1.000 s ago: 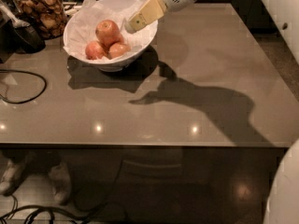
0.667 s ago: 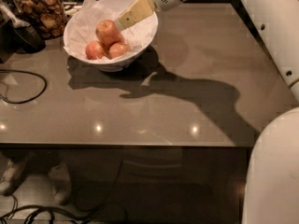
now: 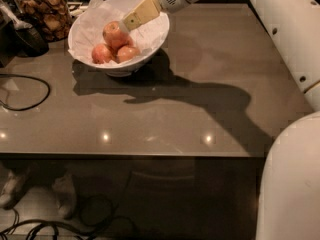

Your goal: Pick apple from white bowl

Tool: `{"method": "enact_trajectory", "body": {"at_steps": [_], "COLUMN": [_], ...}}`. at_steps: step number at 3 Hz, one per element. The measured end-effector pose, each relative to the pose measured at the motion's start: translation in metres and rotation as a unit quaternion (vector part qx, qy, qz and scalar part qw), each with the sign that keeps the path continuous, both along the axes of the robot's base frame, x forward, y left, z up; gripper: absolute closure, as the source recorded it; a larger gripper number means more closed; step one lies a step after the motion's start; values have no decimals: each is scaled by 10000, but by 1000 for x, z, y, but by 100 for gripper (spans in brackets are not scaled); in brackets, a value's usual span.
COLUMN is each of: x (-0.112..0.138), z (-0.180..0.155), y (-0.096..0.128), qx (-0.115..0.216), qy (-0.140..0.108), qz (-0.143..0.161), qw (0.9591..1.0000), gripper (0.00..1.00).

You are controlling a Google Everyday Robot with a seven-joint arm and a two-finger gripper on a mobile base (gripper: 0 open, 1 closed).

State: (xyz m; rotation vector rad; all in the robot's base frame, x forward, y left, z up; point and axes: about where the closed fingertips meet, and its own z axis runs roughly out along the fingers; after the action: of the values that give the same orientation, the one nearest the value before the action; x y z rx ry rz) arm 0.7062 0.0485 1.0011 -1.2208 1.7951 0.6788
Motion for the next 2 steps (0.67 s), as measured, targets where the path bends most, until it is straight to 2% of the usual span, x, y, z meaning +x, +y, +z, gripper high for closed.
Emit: {"method": "enact_trajectory", "body": {"at_steps": [2], "x": [20], "z": [-4], "y": [34], "qx": [135], "qy": [-6], "qz": [200], "qw": [9997], "gripper": [0]}}
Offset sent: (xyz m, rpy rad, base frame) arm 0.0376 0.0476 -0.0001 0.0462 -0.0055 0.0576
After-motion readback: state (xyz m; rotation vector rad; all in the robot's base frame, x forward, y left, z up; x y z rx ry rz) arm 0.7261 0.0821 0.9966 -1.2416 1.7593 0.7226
